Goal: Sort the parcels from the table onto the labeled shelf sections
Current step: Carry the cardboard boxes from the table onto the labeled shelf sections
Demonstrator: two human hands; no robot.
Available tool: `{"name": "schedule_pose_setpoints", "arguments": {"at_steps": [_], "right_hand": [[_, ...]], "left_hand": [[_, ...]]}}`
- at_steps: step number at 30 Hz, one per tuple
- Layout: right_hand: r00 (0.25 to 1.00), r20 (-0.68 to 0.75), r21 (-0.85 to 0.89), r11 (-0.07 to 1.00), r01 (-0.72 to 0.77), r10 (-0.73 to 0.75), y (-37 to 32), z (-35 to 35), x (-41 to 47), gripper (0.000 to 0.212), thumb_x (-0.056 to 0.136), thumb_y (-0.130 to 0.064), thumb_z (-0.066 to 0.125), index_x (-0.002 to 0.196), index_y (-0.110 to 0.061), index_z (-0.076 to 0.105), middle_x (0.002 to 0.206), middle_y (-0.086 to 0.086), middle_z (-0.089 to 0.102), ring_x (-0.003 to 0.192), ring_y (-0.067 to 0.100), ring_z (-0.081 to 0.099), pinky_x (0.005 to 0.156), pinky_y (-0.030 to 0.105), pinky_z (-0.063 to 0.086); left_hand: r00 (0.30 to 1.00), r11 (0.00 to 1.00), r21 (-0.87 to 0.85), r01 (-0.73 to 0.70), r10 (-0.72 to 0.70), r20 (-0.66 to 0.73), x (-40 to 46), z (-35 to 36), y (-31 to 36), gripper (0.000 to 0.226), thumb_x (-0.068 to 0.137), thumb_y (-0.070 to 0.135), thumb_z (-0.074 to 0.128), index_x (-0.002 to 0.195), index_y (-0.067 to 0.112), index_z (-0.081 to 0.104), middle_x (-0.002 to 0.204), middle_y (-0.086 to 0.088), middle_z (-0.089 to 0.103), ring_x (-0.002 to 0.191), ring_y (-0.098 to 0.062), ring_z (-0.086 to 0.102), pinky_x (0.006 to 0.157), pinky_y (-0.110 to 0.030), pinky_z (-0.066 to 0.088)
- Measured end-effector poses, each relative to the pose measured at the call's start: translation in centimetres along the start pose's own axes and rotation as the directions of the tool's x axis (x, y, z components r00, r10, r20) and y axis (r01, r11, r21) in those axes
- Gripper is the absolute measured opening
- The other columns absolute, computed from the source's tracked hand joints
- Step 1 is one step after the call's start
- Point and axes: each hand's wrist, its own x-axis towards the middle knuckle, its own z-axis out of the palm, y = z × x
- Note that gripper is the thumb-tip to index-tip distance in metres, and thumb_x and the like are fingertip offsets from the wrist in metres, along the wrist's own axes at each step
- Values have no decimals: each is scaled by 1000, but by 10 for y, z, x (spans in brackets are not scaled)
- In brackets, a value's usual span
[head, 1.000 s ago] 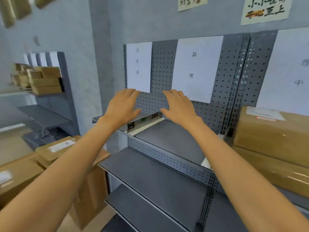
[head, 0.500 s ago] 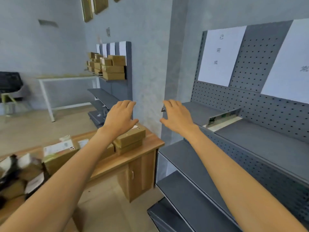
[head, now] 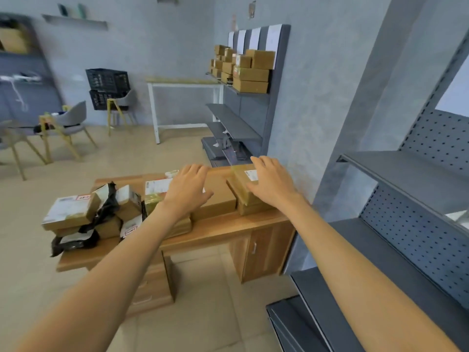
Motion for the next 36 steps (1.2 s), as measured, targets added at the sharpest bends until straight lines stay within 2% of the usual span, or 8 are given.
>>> {"name": "schedule_pose_setpoints", "arguments": {"at_steps": [7,11,16,22,25,28,32,36], "right_hand": [[995,66,79,994,69,-74,-1,73,77,67,91,-38,60,147,-16,31,147,5,38,132,26,35,97,39,42],[993,90,137,988,67,-79,13,105,123,70,90,-38,61,148,-16,30,149,6,35,135,27,33,101,41,42],[986,149,199,979,44,-75,34,152,161,73,89,-40,63,149,-17,28,152,3,34,138,25,33,106,42,40],[963,265,336,940,-55,-39,52,205,182,72,89,-41,62,149,-18,30,156,2,28,145,23,24,110,46,36],[950,311,371,923,-102,-20,56,229,194,71,89,-41,62,148,-18,31,153,2,33,140,24,32,108,46,38],[935,355,366,922,-128,-11,58,252,202,70,91,-40,61,149,-17,30,151,3,35,137,25,35,107,45,38],[910,415,330,931,-153,2,60,287,217,71,91,-41,61,149,-17,30,151,3,35,137,27,34,108,45,37],[874,486,260,952,-159,14,58,324,233,71,91,-39,61,149,-15,28,151,6,34,138,27,31,108,44,35]], "left_hand": [[984,984,44,171,-173,45,40,41,-48,63,89,34,62,143,14,38,144,-6,44,132,-27,39,101,-37,38],[969,971,57,233,-237,71,78,67,-63,64,89,36,62,143,14,36,145,-5,42,132,-27,39,101,-36,38],[941,948,7,318,-317,117,113,112,-70,64,90,36,61,144,12,36,146,-7,42,133,-28,38,103,-38,37],[856,852,-145,504,-469,219,130,165,-76,66,88,38,62,143,10,38,139,-8,48,126,-28,44,95,-41,42],[836,828,-170,535,-489,247,140,192,-86,64,86,39,64,139,9,42,134,-10,51,122,-28,47,93,-38,42],[818,810,-174,560,-507,273,148,214,-95,65,86,37,64,141,10,40,138,-8,48,127,-28,43,97,-39,41],[817,843,-90,530,-480,321,160,249,-116,67,87,38,64,142,11,38,141,-10,45,131,-30,39,101,-41,39],[822,873,-1,488,-460,336,173,286,-133,59,86,35,62,136,8,44,135,-12,51,127,-32,43,105,-38,34]]}}
